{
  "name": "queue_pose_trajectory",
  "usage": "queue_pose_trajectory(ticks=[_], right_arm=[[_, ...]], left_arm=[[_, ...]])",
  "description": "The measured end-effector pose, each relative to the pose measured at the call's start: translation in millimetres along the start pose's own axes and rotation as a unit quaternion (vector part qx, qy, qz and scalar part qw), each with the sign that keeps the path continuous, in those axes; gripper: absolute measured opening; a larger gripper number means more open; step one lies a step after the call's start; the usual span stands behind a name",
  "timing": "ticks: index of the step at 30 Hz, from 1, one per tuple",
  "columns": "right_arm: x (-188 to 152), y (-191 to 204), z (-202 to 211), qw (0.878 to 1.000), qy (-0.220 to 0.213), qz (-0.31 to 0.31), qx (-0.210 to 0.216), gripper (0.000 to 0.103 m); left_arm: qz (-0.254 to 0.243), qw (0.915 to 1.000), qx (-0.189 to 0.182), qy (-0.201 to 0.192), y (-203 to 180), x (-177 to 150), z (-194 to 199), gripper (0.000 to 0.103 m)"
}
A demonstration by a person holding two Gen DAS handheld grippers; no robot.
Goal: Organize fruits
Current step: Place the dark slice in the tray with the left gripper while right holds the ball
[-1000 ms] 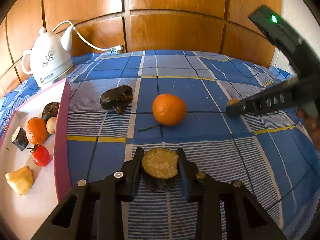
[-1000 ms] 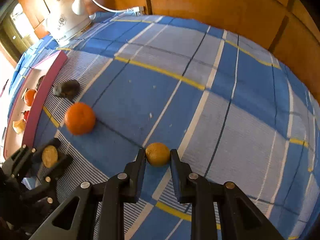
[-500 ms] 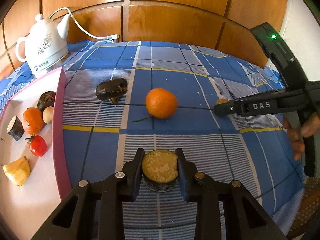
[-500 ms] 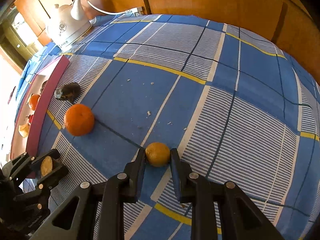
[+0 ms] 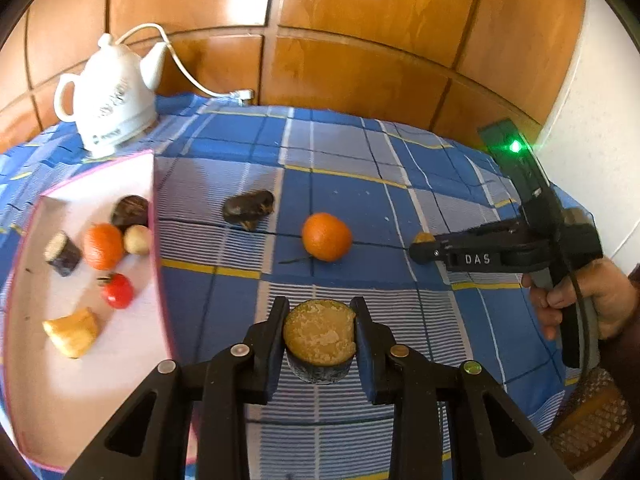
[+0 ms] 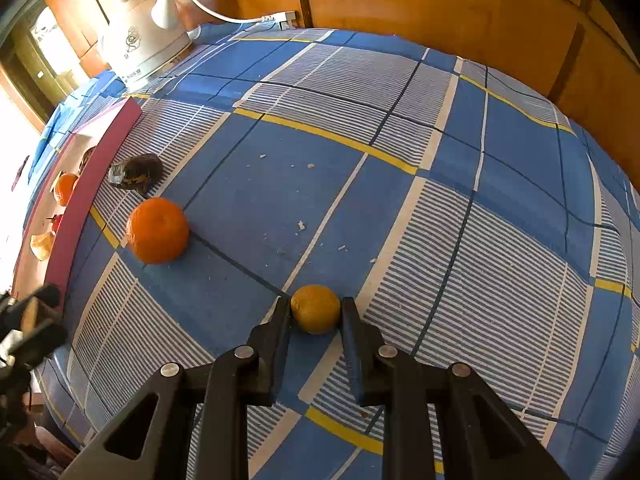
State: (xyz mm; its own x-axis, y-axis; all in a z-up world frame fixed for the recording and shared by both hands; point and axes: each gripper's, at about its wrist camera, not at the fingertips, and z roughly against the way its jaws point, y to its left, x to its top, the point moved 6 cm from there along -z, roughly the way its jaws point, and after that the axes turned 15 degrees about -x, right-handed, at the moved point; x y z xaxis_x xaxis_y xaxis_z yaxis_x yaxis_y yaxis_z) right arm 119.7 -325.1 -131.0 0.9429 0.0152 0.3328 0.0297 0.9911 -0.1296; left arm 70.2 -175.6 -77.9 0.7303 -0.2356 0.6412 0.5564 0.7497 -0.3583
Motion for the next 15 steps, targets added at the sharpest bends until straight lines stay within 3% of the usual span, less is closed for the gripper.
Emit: queue_pose_trajectory(ticks=[15], right_arm=[[-0.2, 3.4, 1.0, 0.999, -0.016, 0.022, -0.016, 0.025]], left_arm=[[0.014, 0.9982, 0.052, -0.028, 13.3, 6.0, 43.1, 0.031]])
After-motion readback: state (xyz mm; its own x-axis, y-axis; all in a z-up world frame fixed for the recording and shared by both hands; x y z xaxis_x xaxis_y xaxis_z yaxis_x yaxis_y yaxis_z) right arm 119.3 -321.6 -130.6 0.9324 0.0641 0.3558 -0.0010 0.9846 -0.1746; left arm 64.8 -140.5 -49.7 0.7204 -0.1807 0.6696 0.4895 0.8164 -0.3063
